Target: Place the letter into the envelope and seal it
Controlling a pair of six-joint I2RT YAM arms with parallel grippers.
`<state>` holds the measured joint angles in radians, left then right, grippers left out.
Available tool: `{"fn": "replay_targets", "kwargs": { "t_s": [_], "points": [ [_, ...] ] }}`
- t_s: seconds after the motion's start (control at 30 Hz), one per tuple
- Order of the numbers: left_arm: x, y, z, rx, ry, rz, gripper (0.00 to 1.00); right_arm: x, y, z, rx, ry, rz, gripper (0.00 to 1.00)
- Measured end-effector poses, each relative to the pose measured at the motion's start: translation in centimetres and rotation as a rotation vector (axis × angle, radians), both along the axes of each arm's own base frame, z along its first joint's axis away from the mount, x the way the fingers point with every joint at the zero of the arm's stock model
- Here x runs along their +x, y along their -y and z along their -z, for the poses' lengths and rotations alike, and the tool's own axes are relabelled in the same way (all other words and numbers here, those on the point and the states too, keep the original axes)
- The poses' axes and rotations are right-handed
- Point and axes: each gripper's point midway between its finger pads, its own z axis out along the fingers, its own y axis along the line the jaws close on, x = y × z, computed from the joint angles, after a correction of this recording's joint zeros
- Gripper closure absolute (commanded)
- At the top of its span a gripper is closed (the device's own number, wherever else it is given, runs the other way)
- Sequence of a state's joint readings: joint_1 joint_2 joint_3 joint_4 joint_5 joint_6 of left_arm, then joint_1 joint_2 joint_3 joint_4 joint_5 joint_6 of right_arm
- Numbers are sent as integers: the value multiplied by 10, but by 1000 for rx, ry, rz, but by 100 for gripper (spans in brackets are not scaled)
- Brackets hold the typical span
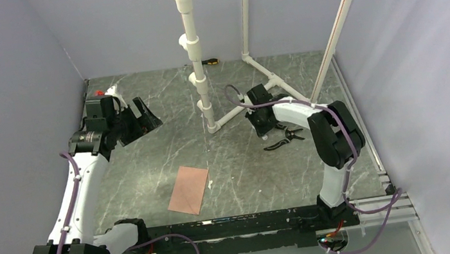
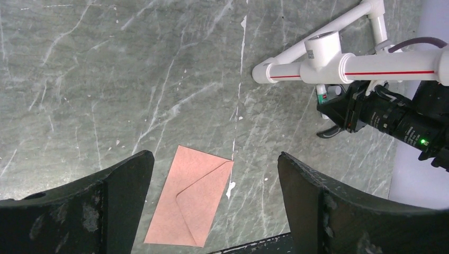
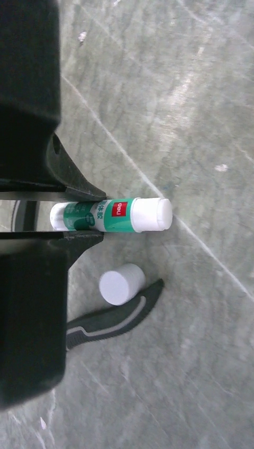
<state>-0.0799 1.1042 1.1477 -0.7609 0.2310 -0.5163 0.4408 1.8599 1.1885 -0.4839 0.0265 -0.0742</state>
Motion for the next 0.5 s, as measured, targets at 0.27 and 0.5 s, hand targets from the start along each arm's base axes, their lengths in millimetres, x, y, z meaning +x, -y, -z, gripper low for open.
{"fn": "replay_targets", "kwargs": {
  "t_s": [0.27, 0.5],
  "points": [
    [-10, 10, -15, -46, 43, 48, 7, -42, -2, -35, 151, 44, 17, 94],
    [-30, 52, -49, -254, 167, 241, 9, -73, -50, -167, 638, 290, -58, 94]
  ]
}}
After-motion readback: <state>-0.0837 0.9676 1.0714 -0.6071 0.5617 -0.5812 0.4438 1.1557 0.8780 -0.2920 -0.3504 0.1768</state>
